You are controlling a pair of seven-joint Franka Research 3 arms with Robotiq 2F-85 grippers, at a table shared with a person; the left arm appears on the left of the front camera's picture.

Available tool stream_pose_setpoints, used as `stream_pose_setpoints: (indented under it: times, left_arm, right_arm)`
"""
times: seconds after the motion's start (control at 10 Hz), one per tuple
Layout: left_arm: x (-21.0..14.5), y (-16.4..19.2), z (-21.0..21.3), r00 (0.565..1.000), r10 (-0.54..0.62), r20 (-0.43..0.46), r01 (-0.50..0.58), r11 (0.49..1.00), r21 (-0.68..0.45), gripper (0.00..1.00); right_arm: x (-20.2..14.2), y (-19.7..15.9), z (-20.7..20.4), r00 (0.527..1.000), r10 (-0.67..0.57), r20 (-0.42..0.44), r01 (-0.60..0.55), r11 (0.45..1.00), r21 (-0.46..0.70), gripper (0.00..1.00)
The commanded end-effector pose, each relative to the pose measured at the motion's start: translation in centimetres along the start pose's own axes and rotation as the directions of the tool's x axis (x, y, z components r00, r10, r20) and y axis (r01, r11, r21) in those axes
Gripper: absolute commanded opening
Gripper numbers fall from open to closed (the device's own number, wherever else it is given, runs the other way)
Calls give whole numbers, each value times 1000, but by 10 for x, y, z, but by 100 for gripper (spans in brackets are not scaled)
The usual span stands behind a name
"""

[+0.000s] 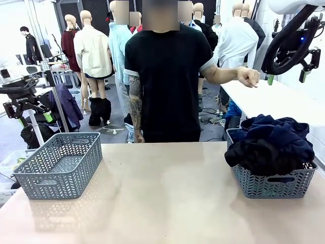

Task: Sort the tops and bottoms.
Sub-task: Sort the clothes according to human instructions.

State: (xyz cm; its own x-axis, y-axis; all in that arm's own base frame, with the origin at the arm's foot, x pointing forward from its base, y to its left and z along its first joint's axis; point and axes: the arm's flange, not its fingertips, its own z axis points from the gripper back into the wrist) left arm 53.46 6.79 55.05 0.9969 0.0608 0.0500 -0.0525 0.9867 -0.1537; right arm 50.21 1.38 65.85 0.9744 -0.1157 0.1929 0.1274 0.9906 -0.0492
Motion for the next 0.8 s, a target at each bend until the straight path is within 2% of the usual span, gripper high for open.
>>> stream_pose_setpoints:
  times: [0.0,0.7]
  left_arm:
    - [-1,-1,2,1000,18,1,-18,1000,2,100]
    - [-1,-1,2,1000,18,1,-18,1000,2,100]
  right_arm:
    - [-1,-2,-7,1000,-16,-3,16,999,36,100]
    - [-1,-2,-7,1000,-16,-3,16,999,36,100]
